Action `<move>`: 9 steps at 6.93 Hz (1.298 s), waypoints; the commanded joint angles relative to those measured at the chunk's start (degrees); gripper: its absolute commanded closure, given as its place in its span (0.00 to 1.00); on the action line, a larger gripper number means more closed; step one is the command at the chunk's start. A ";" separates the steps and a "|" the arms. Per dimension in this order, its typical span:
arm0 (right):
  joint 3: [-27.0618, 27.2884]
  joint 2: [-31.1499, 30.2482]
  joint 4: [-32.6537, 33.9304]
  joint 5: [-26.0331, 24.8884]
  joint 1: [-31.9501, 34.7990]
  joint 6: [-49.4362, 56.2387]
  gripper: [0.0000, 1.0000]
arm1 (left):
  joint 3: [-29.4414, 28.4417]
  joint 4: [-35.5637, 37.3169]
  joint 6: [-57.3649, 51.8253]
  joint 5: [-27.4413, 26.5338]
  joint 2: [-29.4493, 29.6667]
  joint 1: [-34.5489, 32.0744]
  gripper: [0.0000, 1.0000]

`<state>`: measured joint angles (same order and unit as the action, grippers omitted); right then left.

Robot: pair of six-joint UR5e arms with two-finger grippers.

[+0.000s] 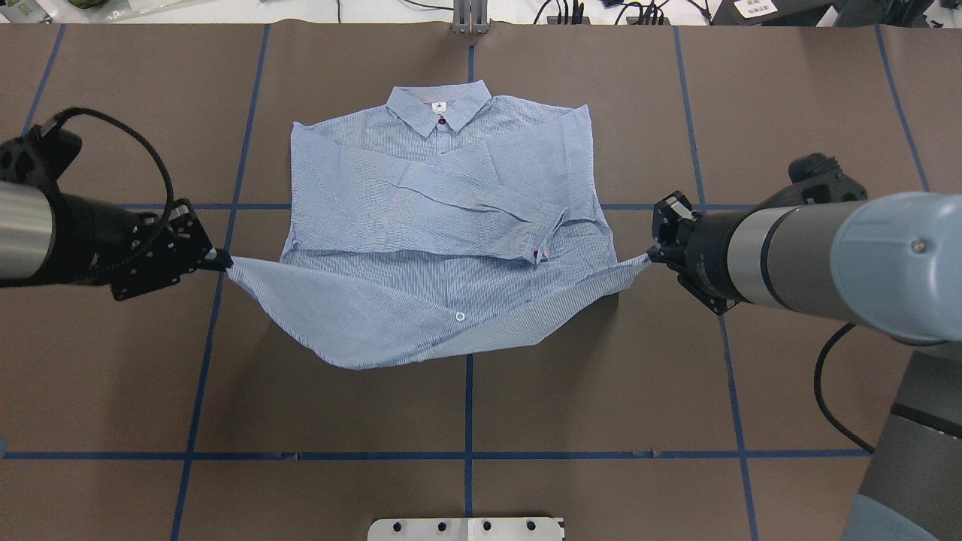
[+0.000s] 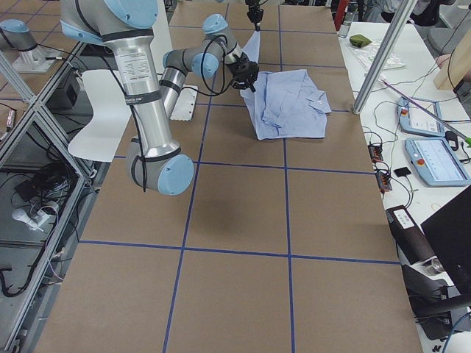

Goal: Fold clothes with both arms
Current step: 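Lift the hem with both grippers and pull it toward the collar, then lay the hem over the collar and open both grippers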

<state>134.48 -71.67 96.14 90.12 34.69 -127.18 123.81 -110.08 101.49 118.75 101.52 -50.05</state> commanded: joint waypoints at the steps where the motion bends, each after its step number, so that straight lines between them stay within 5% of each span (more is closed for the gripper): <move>1: -5.58 4.31 -0.51 -3.35 2.31 -0.08 1.00 | -7.66 1.62 -1.64 1.22 6.30 -5.56 1.00; 3: -11.83 5.14 -6.01 -3.99 5.80 0.18 1.00 | -13.30 1.28 -5.67 1.05 8.34 -7.60 1.00; 5: -24.20 9.07 -13.32 -3.99 7.66 1.66 1.00 | -22.07 0.14 -5.77 0.70 14.21 -7.60 1.00; 9: -47.31 18.65 -22.64 -3.99 8.55 2.81 1.00 | -38.51 -14.87 -5.77 -3.14 17.65 -7.17 1.00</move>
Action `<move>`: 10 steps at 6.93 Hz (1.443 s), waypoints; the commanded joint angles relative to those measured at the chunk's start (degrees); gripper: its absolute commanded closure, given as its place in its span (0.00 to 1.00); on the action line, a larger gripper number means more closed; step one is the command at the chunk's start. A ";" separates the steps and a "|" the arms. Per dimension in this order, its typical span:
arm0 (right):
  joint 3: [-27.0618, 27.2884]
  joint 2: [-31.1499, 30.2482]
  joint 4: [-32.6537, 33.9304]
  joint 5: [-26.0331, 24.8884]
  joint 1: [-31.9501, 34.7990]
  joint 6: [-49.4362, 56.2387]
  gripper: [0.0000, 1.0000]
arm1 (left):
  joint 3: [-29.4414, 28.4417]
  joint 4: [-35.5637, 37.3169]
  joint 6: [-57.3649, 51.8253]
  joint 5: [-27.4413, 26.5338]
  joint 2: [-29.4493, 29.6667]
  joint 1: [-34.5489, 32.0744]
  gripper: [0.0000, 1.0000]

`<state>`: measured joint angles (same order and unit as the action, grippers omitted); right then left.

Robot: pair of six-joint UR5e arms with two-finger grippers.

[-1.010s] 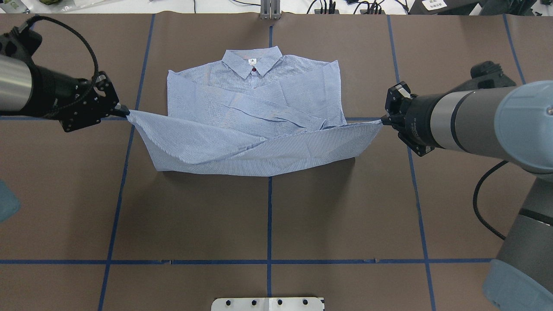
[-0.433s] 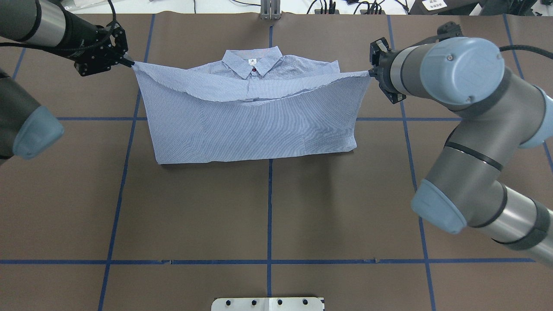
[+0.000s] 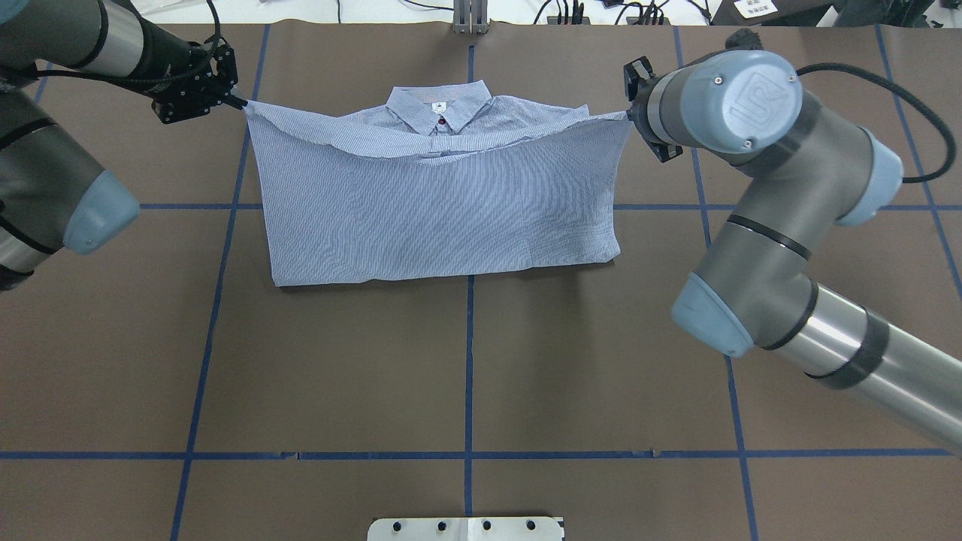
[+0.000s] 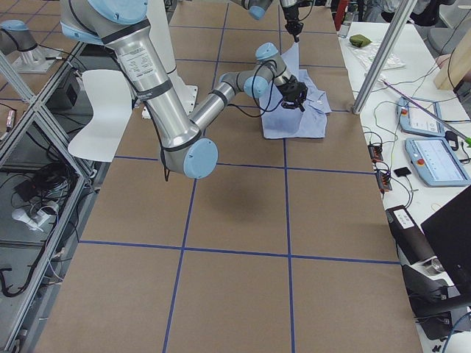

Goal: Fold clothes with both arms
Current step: 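Lay the hem over the collar and open both grippers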

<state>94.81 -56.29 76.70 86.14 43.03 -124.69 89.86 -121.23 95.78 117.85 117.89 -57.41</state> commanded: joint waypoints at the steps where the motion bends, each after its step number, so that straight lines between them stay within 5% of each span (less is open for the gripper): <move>1: -13.02 5.55 -5.40 -0.01 0.21 1.89 1.00 | -9.30 -6.97 -0.06 -2.37 3.29 0.37 1.00; 3: -20.42 9.51 -6.65 -0.01 0.21 2.34 1.00 | -16.78 -13.57 0.02 -6.38 5.49 2.47 1.00; 8: -27.57 11.29 -11.48 0.26 0.38 4.36 1.00 | -26.65 -20.37 -0.32 -11.76 8.14 5.64 1.00; 10: -28.72 11.38 -13.86 0.34 0.82 4.37 1.00 | -29.29 -22.11 -2.42 -12.56 8.15 5.82 0.77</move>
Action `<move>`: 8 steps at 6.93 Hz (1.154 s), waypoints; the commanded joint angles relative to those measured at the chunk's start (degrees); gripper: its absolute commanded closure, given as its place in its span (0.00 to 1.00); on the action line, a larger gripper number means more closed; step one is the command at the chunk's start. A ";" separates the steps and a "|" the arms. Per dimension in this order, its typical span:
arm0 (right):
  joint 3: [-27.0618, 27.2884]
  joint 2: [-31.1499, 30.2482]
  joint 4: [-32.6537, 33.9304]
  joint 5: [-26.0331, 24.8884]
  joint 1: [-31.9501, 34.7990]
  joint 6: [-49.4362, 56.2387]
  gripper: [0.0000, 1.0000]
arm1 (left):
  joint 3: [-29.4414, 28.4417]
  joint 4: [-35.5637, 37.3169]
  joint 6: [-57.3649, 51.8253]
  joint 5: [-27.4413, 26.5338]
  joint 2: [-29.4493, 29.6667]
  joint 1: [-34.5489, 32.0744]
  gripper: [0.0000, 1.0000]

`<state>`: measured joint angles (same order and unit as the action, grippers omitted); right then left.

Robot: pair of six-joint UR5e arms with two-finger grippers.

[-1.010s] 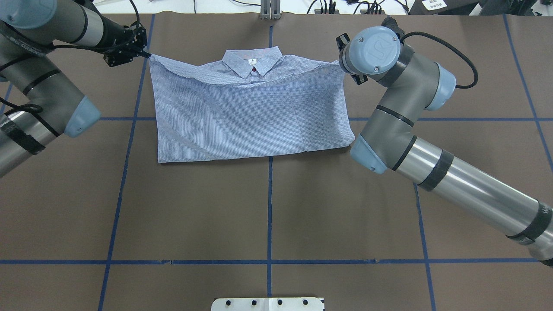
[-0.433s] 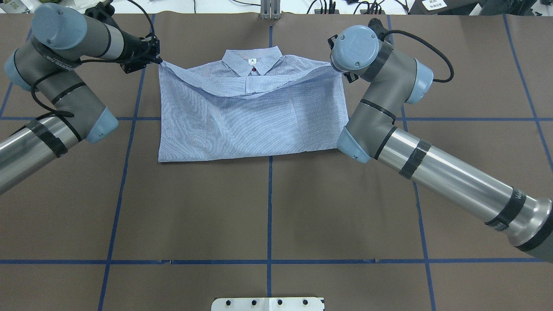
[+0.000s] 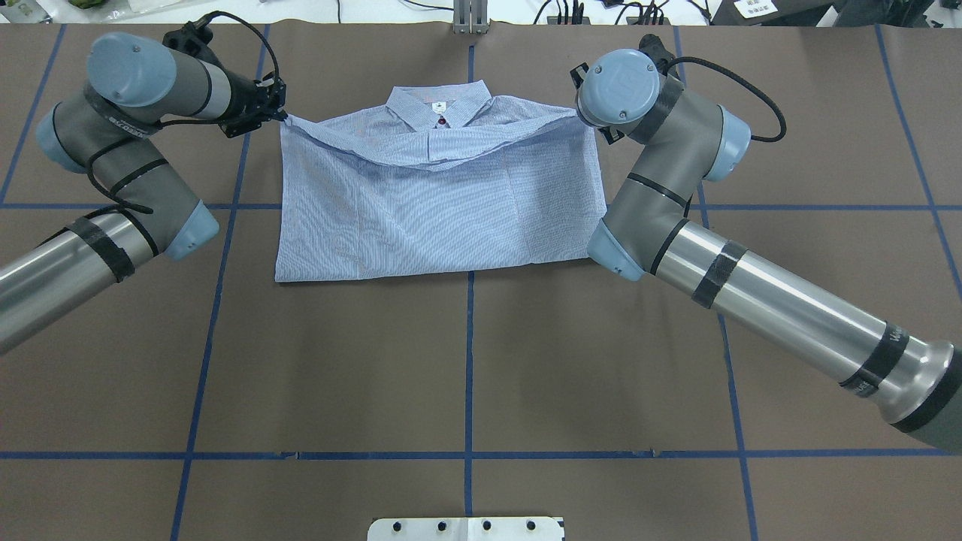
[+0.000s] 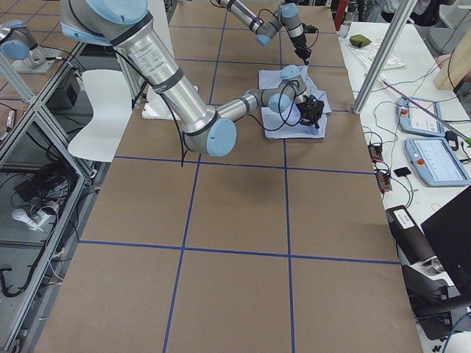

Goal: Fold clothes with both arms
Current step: 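Lay the hem over the collar and open both grippers, then move the right gripper to the folded shirt's corner nearest it and grasp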

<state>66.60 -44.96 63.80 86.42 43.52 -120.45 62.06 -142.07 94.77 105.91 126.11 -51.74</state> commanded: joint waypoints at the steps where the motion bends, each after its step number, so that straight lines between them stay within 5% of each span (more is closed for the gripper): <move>1: -0.51 0.05 -0.96 0.15 0.42 0.13 0.89 | -1.59 -1.28 -1.52 -0.70 -0.25 0.15 0.63; 2: -0.51 0.13 -0.96 0.24 0.42 0.04 0.61 | -1.59 -1.28 -3.35 -0.70 -0.34 0.15 0.26; 3: 0.18 0.22 -1.14 0.24 0.42 -0.14 0.45 | -1.07 -1.11 -5.28 -0.53 -0.34 -0.11 0.24; 4: 1.76 0.13 -1.83 0.42 0.69 -0.49 0.40 | -0.37 -0.84 -5.39 -0.44 -0.43 -0.11 0.24; 8: 21.43 -15.04 -1.05 4.02 -6.13 -4.07 0.32 | 6.57 -0.84 -5.65 -0.18 -4.99 -0.55 0.24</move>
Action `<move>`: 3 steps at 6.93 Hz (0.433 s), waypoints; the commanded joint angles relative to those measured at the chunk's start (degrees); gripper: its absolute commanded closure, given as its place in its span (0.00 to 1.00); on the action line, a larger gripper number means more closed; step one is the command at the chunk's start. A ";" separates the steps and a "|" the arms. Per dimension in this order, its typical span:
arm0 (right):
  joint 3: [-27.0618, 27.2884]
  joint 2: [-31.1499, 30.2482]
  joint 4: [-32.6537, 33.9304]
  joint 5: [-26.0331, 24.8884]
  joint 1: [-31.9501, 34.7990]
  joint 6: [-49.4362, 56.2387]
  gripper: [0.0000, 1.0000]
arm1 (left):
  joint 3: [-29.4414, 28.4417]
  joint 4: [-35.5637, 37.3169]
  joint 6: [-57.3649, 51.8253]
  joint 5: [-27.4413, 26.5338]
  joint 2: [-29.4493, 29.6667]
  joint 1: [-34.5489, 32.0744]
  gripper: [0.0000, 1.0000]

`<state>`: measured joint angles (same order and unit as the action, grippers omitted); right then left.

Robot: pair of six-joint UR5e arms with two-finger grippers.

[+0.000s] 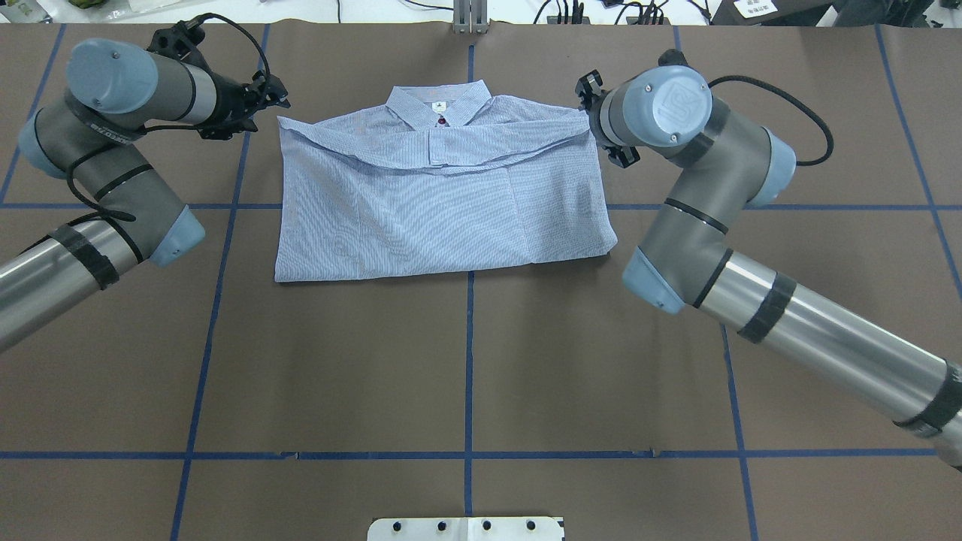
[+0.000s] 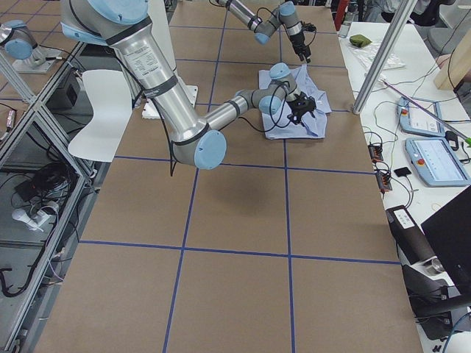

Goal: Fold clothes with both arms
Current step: 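Move the right gripper to the folded shirt's corner nearest it and grasp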

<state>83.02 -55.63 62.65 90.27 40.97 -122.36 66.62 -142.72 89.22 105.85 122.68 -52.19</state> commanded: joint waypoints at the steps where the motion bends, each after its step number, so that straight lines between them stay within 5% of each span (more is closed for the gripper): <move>1: 9.31 -8.67 0.01 0.26 -5.53 -3.05 0.31 | 3.50 -0.27 0.07 -0.11 -2.00 -0.19 0.24; 3: 11.29 -12.84 -0.60 0.26 -7.30 -3.06 0.30 | 4.30 -0.19 0.34 -0.46 -2.18 -0.28 0.24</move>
<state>93.03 -66.51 62.22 90.51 34.64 -125.24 70.42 -142.92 89.46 105.57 120.69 -52.42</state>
